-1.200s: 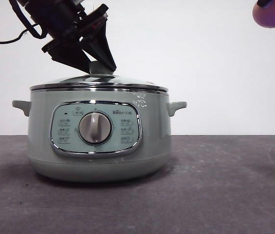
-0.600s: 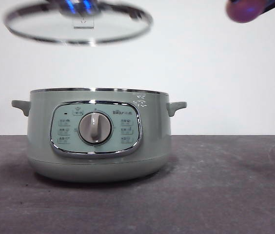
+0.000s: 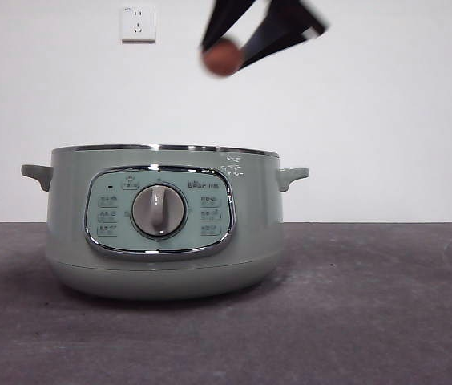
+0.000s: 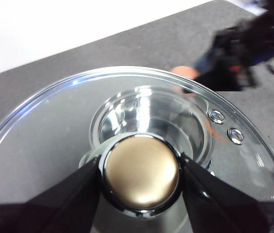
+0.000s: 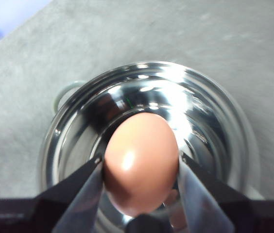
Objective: Pick up the egg,open the lid,put the egg in the pot,close the lid
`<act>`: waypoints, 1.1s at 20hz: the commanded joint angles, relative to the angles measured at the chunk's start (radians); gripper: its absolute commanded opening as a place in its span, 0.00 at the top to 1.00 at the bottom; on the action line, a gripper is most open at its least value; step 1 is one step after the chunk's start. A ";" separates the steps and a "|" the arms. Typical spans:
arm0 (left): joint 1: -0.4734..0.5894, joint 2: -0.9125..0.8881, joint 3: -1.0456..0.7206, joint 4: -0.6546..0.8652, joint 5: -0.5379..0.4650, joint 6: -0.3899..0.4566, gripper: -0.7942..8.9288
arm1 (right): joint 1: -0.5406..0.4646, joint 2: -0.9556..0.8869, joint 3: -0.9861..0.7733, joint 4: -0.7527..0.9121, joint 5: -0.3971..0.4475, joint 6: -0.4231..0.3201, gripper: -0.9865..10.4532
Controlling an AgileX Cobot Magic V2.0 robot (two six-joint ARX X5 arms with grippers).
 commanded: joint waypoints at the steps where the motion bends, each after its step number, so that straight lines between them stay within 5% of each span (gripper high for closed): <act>1: 0.002 -0.061 0.016 0.013 0.008 -0.026 0.93 | 0.033 0.151 0.088 0.006 0.035 -0.049 0.93; 7: 0.002 -0.124 0.016 -0.038 0.009 -0.048 0.93 | 0.074 0.355 0.118 0.018 0.107 -0.120 0.93; 18: 0.002 -0.124 0.016 -0.050 0.012 -0.047 0.93 | 0.098 0.434 0.118 -0.032 0.150 -0.153 0.92; 21: 0.002 -0.123 0.016 -0.047 0.011 -0.047 0.93 | 0.099 0.427 0.118 -0.031 0.154 -0.128 0.52; 22: 0.002 -0.118 0.016 -0.041 0.011 -0.047 0.93 | 0.098 0.414 0.119 -0.031 0.155 -0.123 0.50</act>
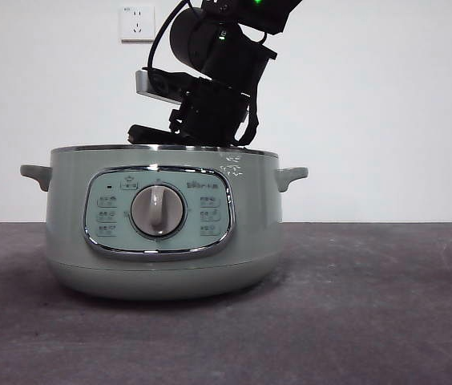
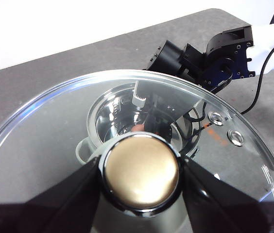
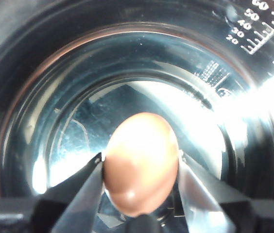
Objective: Pick up the egg,open the lid,put the egg in the pot,close the lid
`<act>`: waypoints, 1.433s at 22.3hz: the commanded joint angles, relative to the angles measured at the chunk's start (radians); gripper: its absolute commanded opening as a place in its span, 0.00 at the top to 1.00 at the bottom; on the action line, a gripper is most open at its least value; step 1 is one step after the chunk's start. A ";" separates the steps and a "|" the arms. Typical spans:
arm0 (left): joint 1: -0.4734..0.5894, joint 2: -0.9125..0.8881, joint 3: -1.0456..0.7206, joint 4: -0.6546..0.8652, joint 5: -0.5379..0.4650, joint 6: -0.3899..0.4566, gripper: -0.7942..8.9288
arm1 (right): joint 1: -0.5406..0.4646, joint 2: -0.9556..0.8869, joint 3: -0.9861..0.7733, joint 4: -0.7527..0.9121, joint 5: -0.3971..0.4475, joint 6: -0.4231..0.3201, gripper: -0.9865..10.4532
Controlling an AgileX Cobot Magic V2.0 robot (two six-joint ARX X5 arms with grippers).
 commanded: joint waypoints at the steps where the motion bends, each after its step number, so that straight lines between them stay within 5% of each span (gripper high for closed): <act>1: 0.002 0.002 0.015 0.060 0.008 -0.010 0.93 | 0.002 -0.027 0.001 0.000 0.003 0.017 0.50; 4: 0.002 0.045 0.015 0.080 0.009 -0.005 0.93 | 0.002 -0.163 0.001 -0.023 0.060 0.030 0.50; 8: 0.001 0.173 0.015 0.174 0.056 0.014 0.93 | -0.005 -0.467 0.001 -0.196 0.383 0.029 0.50; 10: -0.001 0.277 0.015 0.249 0.099 0.016 0.93 | -0.006 -0.646 0.001 -0.229 0.446 0.038 0.50; 18: -0.005 0.592 0.015 0.429 0.143 0.042 0.93 | -0.006 -1.035 0.001 -0.228 0.448 0.060 0.50; 32: -0.062 0.829 0.015 0.562 0.137 0.041 0.93 | -0.006 -1.160 0.001 -0.254 0.448 0.059 0.50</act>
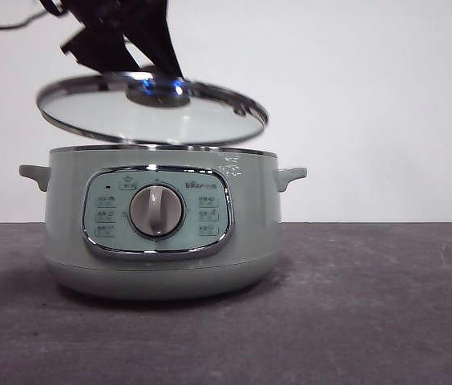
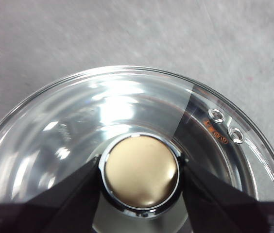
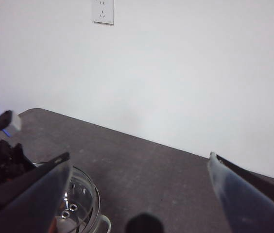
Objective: Pick up the egg,open the lid,put the egg in the pot,close the lid
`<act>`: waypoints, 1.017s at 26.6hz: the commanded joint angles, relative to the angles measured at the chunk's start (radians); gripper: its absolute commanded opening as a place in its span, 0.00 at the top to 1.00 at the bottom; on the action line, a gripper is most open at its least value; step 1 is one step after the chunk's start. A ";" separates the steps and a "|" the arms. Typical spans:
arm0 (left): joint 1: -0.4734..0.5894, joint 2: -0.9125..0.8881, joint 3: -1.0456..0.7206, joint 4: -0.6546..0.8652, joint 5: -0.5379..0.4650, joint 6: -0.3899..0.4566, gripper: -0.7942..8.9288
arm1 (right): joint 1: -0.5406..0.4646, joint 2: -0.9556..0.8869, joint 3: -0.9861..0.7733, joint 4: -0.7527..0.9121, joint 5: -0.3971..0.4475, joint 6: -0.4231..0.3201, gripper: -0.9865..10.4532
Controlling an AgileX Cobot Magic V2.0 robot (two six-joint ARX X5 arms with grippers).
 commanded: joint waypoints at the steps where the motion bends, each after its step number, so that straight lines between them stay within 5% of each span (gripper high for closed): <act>1: -0.008 0.028 0.014 0.043 0.002 0.010 0.93 | 0.000 0.001 -0.001 -0.002 0.003 0.008 0.50; 22: -0.018 0.076 0.014 -0.038 -0.094 0.008 0.91 | 0.000 0.002 -0.001 -0.033 0.001 0.009 0.50; 24: -0.018 0.076 0.014 -0.042 -0.094 0.007 0.81 | 0.000 0.002 -0.001 -0.047 -0.003 0.014 0.50; 27: -0.018 0.076 0.014 -0.040 -0.093 0.006 0.48 | 0.001 0.002 -0.001 -0.087 -0.005 0.028 0.50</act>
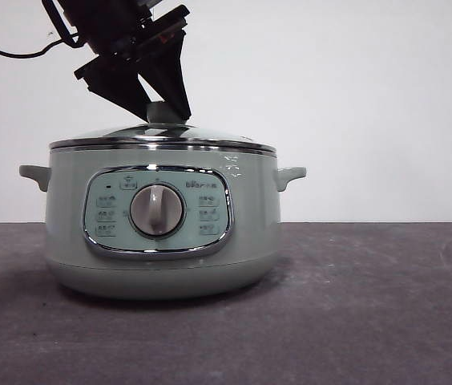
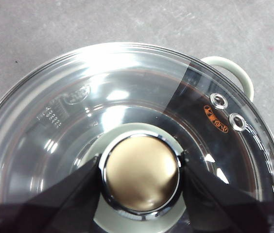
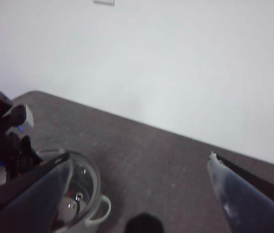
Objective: Pick up the egg,open the lid,put the egg in the pot,close the lid
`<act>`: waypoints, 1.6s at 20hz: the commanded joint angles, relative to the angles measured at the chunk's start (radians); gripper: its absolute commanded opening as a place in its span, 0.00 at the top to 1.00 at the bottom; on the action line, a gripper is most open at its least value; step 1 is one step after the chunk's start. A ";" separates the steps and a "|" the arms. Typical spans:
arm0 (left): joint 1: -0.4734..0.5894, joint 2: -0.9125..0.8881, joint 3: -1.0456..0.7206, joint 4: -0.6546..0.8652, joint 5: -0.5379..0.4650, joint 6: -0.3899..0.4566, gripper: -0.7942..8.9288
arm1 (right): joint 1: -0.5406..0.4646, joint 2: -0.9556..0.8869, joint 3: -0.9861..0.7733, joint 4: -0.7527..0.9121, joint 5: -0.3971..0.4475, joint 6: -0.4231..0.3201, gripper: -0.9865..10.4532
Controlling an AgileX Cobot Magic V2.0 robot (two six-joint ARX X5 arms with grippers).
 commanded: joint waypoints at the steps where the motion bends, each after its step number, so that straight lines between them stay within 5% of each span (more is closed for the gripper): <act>1: 0.007 0.006 0.003 -0.005 -0.017 -0.020 0.39 | 0.001 -0.002 -0.001 -0.044 -0.001 0.028 0.50; 8: 0.007 -0.004 0.009 -0.006 -0.016 -0.021 0.37 | 0.002 -0.002 -0.001 -0.200 -0.100 0.100 0.50; 21: 0.006 -0.124 0.096 -0.139 0.017 -0.069 0.37 | 0.002 0.002 -0.001 -0.342 -0.341 0.105 0.50; 28: 0.006 -0.237 0.146 -0.335 0.101 -0.074 0.37 | 0.002 0.021 -0.001 -0.408 -0.370 0.106 0.50; 32: 0.006 -0.313 0.167 -0.475 0.285 -0.077 0.37 | 0.002 0.042 -0.001 -0.414 -0.432 0.121 0.50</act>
